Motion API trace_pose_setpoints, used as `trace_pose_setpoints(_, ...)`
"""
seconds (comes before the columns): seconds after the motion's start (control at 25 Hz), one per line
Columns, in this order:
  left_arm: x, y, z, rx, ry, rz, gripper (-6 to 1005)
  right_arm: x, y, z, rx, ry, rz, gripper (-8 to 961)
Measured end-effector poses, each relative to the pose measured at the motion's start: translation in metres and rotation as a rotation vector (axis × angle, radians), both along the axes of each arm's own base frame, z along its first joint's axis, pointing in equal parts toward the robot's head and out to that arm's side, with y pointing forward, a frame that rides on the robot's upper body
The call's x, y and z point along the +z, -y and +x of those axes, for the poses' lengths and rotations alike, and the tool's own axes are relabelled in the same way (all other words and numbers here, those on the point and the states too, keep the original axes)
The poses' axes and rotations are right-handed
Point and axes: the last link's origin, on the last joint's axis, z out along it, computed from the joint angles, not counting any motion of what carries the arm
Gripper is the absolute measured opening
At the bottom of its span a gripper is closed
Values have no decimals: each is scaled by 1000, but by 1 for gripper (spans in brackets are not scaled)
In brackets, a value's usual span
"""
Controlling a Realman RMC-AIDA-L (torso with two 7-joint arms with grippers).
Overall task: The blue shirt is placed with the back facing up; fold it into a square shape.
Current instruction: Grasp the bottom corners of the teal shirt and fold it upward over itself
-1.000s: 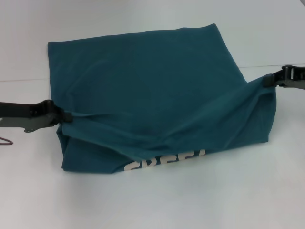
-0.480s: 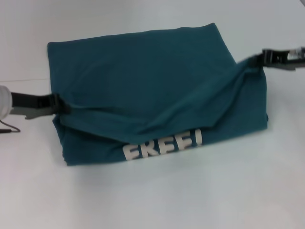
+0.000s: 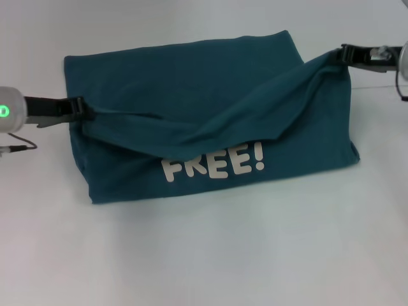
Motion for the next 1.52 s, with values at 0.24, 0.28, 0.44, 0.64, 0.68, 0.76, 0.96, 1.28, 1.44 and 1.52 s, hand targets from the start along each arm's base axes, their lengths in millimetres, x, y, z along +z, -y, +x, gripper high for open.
trace_pose_setpoints(0.24, -13, -3, -6, -6, -48, 71, 34, -16, -9, 9, -35, 75, 75, 46)
trace_pose_setpoints(0.28, -13, -4, -8, 1, -49, 71, 34, -18, -10, 7, -28, 87, 71, 46)
trace_pose_setpoints(0.44, -12, -4, -10, 11, -49, 77, 34, -19, -16, 0, -5, 114, 69, 46)
trace_pose_setpoints(0.64, -11, -4, -11, 12, -53, 83, 34, -22, -22, -8, 11, 129, 53, 46)
trace_pose_setpoints(0.68, -11, -4, -12, 14, -54, 87, 33, -22, -23, -9, 16, 135, 50, 46)
trace_pose_setpoints(0.76, -11, -4, -13, 17, -56, 91, 33, -24, -25, -13, 28, 145, 43, 45)
trace_pose_setpoints(0.96, -9, -5, -11, 6, -54, 102, 33, -23, -27, -16, 35, 153, 54, 45)
trace_pose_setpoints(1.28, -6, -13, 6, -34, -39, 129, 33, -19, -30, -17, 37, 161, 75, 54)
trace_pose_setpoints(1.44, -10, -15, 10, -52, -52, 132, 40, -25, -30, -12, 25, 179, 90, 59)
trace_pose_setpoints(1.52, -12, -15, 11, -63, -57, 134, 46, -29, -30, -8, 13, 189, 103, 61)
